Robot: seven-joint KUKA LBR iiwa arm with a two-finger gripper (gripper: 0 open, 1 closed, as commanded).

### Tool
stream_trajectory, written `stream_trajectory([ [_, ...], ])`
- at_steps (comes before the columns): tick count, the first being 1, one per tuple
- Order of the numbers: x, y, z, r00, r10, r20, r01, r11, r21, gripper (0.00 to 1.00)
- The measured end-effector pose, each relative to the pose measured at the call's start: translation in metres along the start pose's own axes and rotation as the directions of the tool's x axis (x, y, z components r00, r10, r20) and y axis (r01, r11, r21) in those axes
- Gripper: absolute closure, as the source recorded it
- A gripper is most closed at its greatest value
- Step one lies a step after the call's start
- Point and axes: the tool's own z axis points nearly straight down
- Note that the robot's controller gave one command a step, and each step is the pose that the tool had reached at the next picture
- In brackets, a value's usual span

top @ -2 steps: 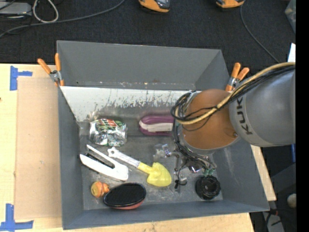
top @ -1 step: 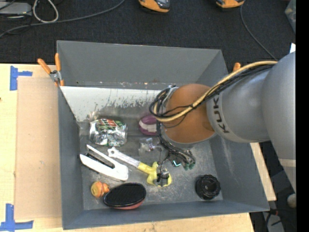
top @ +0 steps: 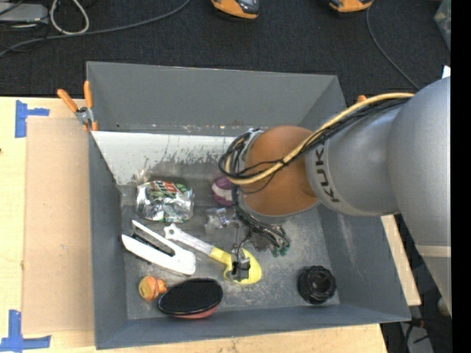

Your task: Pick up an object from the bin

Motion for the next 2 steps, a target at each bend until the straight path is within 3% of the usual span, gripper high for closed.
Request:
stream_trajectory([
  [1, 0.000, 0.023, 0.009, 0.994, 0.108, 0.002, -0.108, 0.994, 0.000, 0.00],
  [2, -0.027, 0.018, 0.014, 0.990, 0.138, 0.002, -0.138, 0.990, -0.001, 0.00],
])
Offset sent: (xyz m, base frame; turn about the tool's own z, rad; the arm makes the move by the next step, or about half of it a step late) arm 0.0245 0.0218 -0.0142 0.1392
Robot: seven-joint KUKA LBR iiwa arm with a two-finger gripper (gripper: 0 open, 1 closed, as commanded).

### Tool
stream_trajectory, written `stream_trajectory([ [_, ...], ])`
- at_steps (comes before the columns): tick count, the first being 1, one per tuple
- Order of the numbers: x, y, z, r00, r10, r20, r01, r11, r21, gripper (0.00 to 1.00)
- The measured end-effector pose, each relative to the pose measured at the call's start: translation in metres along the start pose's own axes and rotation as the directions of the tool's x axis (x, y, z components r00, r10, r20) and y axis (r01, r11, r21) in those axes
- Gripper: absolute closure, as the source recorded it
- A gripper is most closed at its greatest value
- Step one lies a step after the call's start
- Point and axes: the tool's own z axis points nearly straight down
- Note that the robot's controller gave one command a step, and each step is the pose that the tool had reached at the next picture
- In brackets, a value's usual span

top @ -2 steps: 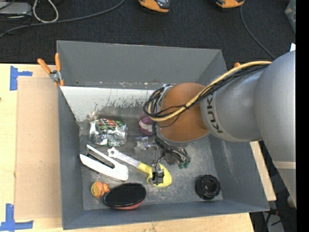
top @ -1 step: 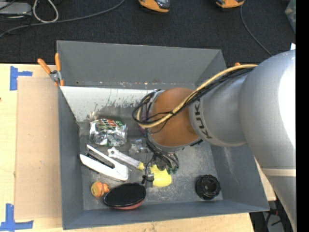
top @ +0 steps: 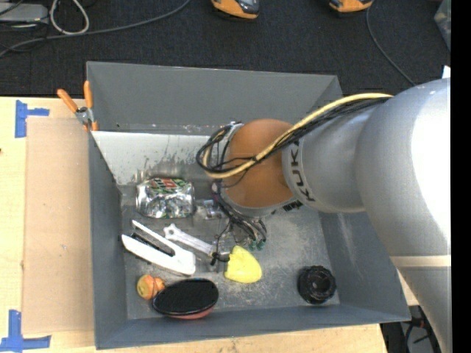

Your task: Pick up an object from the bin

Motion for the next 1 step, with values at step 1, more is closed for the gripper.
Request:
stream_trajectory([
  [1, -0.0148, 0.0476, 0.0018, 1.000, 0.018, -0.008, -0.018, 1.000, 0.003, 1.00],
])
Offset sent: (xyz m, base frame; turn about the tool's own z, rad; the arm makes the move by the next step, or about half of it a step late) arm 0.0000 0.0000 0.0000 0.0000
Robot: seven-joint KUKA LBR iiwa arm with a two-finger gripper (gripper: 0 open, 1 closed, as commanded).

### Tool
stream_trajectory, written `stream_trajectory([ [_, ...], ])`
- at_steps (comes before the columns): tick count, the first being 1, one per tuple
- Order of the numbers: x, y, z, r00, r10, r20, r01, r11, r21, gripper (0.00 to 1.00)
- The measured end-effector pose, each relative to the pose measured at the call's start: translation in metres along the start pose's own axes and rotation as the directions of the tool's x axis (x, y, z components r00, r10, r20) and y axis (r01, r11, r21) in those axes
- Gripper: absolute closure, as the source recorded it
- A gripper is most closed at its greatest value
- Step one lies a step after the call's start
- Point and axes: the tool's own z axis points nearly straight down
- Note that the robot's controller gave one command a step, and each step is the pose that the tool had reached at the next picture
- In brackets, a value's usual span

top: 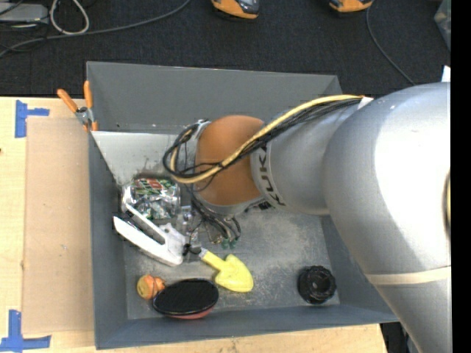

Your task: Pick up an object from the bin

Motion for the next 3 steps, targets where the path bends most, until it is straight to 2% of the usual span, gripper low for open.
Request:
stream_trajectory([
  [1, 0.0061, 0.0021, 0.0021, 1.000, -0.003, -0.028, 0.003, 1.000, -0.001, 0.00],
  [2, 0.0060, 0.0021, 0.0020, 1.000, -0.004, -0.028, 0.004, 1.000, -0.001, 0.00],
  [3, 0.0151, 0.0028, 0.0003, 0.995, 0.104, -0.015, -0.104, 0.995, 0.000, 0.00],
])
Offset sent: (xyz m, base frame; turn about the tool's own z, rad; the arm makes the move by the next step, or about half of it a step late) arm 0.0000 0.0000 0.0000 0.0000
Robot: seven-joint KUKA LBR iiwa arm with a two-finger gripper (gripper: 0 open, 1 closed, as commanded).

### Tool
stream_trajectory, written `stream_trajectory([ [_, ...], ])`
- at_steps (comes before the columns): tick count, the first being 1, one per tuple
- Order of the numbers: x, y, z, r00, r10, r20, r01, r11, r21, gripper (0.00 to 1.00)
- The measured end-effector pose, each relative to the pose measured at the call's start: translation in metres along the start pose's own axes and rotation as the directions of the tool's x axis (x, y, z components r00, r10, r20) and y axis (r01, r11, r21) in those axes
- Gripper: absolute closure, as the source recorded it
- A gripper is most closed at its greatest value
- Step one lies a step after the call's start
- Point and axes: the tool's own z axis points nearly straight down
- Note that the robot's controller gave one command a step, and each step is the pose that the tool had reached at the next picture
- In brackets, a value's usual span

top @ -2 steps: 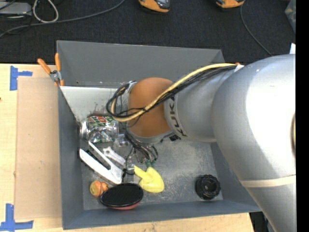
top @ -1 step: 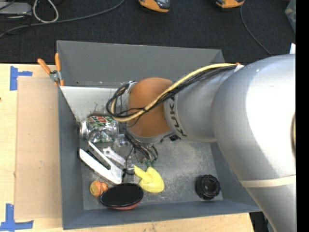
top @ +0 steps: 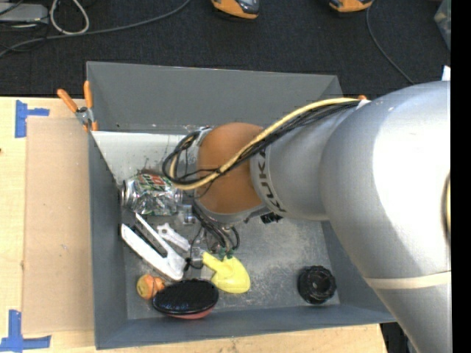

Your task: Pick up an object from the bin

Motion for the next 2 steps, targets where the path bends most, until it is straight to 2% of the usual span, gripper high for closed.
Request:
stream_trajectory([
  [1, -0.002, -0.010, -0.001, 0.998, 0.063, -0.008, -0.063, 0.998, -0.002, 0.00],
  [2, -0.015, 0.015, -0.013, 0.984, -0.177, -0.011, 0.177, 0.984, 0.002, 0.00],
])
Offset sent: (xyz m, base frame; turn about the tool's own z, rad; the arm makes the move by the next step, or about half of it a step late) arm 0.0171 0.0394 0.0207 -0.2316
